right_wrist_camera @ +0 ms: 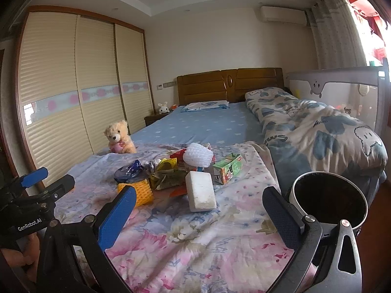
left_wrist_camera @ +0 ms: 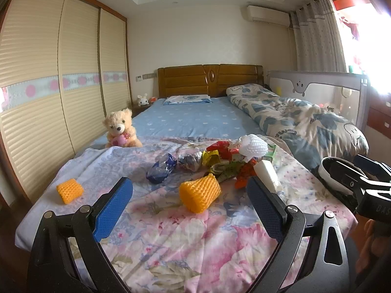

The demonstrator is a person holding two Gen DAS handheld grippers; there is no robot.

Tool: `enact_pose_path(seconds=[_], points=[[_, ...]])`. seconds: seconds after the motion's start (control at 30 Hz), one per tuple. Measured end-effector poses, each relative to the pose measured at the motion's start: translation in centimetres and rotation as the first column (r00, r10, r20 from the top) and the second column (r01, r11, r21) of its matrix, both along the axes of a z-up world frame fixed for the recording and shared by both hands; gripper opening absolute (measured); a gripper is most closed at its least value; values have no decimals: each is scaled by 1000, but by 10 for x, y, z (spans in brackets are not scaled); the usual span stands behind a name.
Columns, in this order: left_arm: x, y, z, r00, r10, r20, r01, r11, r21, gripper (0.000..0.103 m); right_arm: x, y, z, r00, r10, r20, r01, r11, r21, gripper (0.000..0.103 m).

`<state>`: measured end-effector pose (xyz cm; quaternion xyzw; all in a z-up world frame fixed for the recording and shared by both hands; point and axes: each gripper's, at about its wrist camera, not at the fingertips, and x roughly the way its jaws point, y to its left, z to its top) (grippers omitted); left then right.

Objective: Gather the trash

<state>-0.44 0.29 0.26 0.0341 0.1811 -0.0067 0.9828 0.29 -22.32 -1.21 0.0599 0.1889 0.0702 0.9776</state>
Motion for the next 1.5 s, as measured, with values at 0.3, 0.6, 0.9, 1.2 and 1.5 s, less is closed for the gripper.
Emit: enact_pose_path(seconds=[0.3, 0.6, 0.9, 1.2, 1.5], points=[[-2, 0, 1, 1000, -3, -1, 3, 1000, -3, 97, 2, 0, 0, 1000, 6, -8, -6, 1000, 12, 103], [-2, -1, 0, 1000, -4, -4, 4, 1000, -5, 97, 2, 0, -1, 1000, 8, -10, -8, 1000, 19, 103], [-1, -1, 0, 1000, -4, -5, 4, 1000, -4, 97, 2, 0, -2, 1000, 11, -14, -10, 1000, 22, 103], [4, 0, -10, 1000, -11, -27, 11, 1000, -12, 97, 4, 1, -6, 999, 21, -32, -20, 999, 37, 103], [21, 9, -23, 995, -15, -96, 12, 999, -30, 97, 18, 3, -15, 995, 51, -89, -47, 998, 49, 103]])
